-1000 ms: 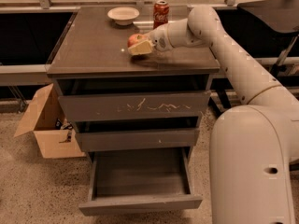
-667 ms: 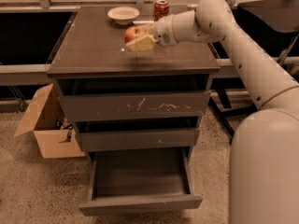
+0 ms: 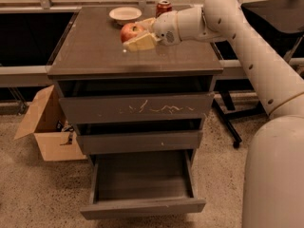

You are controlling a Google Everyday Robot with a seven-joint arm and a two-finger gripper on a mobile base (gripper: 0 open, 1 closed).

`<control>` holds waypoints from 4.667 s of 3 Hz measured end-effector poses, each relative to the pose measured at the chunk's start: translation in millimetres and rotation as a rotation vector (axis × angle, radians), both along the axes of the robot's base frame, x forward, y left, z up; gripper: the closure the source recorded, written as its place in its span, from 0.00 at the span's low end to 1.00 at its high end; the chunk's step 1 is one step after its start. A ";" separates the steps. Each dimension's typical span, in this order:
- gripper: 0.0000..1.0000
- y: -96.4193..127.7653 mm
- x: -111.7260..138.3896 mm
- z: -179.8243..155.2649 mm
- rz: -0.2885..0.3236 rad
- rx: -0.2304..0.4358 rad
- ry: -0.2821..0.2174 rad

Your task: Place apple into bottom drawer

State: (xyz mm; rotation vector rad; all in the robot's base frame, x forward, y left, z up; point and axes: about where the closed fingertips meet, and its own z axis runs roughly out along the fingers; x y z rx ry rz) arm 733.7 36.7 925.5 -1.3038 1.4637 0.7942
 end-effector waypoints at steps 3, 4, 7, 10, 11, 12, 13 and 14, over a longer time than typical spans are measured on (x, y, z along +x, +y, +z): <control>1.00 66.9 -85.2 -25.1 0.312 -0.040 0.046; 1.00 88.2 -120.6 -58.5 0.402 -0.057 0.104; 1.00 113.6 -166.0 -138.9 0.410 -0.151 0.225; 1.00 88.8 -225.4 -236.5 0.254 -0.133 0.393; 1.00 86.7 -242.5 -285.6 0.246 -0.122 0.454; 1.00 86.7 -242.5 -285.6 0.246 -0.122 0.454; 1.00 79.8 -240.9 -302.5 0.223 -0.144 0.476; 1.00 40.8 -246.4 -354.4 0.134 -0.220 0.499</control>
Offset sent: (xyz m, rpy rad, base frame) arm -0.0902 0.0638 -0.0158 -0.0369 0.0360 0.3328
